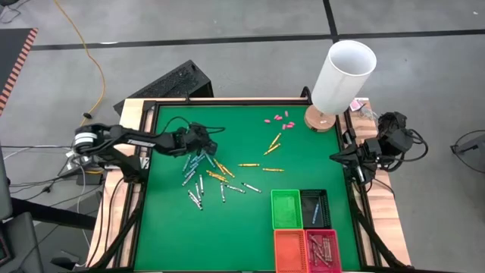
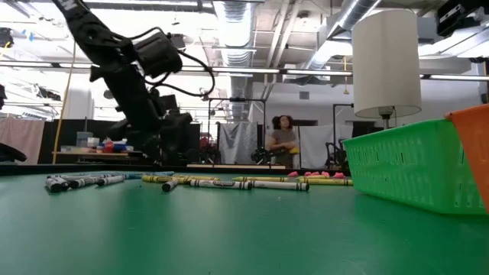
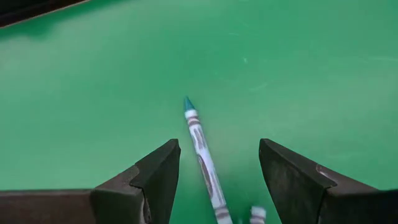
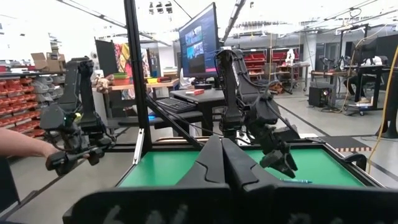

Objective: Sort crayons
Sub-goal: Put the blue crayon into the black bin

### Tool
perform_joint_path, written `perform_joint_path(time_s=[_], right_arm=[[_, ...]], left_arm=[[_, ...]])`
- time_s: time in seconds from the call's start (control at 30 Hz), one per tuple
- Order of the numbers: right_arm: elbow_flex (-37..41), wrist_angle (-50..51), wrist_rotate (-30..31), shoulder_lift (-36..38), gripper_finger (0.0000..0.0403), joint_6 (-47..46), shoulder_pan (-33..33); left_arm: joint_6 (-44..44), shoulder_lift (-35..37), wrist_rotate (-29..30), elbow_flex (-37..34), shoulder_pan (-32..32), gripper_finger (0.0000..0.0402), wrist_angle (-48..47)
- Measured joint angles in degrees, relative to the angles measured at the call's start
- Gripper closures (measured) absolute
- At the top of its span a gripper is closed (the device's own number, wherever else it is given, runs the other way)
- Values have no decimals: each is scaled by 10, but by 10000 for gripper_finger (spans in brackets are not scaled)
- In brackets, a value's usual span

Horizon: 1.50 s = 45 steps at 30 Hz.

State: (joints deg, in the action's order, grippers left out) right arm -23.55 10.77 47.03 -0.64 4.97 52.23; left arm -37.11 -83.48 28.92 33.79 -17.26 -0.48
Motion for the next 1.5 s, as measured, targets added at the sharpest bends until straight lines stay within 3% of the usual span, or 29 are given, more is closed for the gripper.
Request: perform_joint_path(time_s=[0.5,0.63,0.83,0.9,1.17,1.5], right_arm=[[0,6,0,0,403,0,0],[0,6,0,0,403,0,0],[0,6,0,0,403,0,0],[0,6,0,0,403,0,0],[0,6,0,0,403,-1,0],[0,7,0,0,403,-16,0]], left_arm=[[-37,-65,-6,8,0,202,-17],[-52,-64,-16,8,0,254,-19],[-54,-63,-19,8,0,373,-21],[-54,-63,-19,8,0,390,-20],[-50,-63,-39,31,0,391,-28],[5,-62,-37,146,14,393,-94]])
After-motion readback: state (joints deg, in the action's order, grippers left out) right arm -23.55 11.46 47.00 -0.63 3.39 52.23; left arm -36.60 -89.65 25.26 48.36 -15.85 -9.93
